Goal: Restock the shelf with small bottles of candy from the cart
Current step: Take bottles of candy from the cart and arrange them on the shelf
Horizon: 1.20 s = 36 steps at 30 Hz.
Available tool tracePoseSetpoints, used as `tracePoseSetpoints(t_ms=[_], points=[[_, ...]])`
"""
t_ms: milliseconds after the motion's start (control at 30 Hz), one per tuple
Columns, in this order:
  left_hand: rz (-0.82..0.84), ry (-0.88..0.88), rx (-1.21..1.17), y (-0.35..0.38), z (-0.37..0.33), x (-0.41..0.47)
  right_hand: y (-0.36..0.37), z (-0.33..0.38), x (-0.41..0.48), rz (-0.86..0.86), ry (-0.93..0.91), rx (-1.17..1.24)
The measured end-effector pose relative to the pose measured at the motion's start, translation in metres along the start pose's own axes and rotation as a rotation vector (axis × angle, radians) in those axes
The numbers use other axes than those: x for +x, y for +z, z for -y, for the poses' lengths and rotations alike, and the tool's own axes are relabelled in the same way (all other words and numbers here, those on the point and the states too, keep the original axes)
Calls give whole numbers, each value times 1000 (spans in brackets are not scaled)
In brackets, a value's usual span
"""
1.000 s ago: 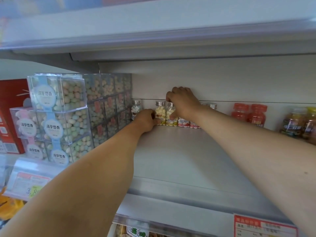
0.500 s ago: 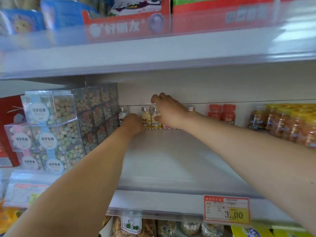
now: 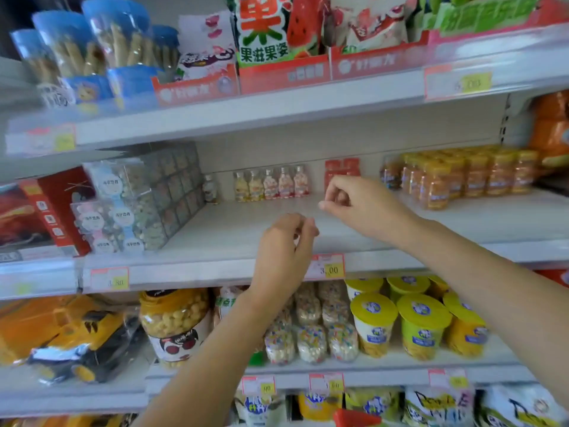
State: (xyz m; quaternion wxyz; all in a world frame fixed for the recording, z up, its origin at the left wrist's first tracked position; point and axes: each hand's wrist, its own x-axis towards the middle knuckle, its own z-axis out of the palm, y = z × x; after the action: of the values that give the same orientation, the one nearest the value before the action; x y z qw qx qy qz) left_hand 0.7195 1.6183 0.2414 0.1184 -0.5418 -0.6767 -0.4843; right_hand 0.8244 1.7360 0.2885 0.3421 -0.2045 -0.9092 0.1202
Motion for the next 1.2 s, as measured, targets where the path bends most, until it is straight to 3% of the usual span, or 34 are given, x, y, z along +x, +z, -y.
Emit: tracePoseSetpoints(t_ms=[100, 167, 333, 500, 667, 800, 900, 1067, 1200], points=[[25, 35, -114, 23, -25, -58, -16, -4, -63, -82, 56, -18], [130, 24, -116, 47, -33, -101, -15, -16, -106, -39, 110, -50], [586, -141, -95, 109, -22, -203, 9, -66, -224, 246, 368, -68], [1043, -205, 196, 147, 10, -290, 43, -124, -340, 621, 746, -81], [1053, -42, 460, 157, 20, -319, 72, -154, -442, 782, 1001, -52], [1102, -14, 562, 168, 18, -322, 97, -165, -494, 870, 964, -161], [1152, -38, 558, 179, 19, -323, 108, -175, -499, 808, 957, -187], [1152, -140, 664, 198, 23, -318, 120, -207, -457, 412, 966, -104], [1200, -156, 693, 211, 29, -322, 144, -231, -417, 402, 1007, -46]])
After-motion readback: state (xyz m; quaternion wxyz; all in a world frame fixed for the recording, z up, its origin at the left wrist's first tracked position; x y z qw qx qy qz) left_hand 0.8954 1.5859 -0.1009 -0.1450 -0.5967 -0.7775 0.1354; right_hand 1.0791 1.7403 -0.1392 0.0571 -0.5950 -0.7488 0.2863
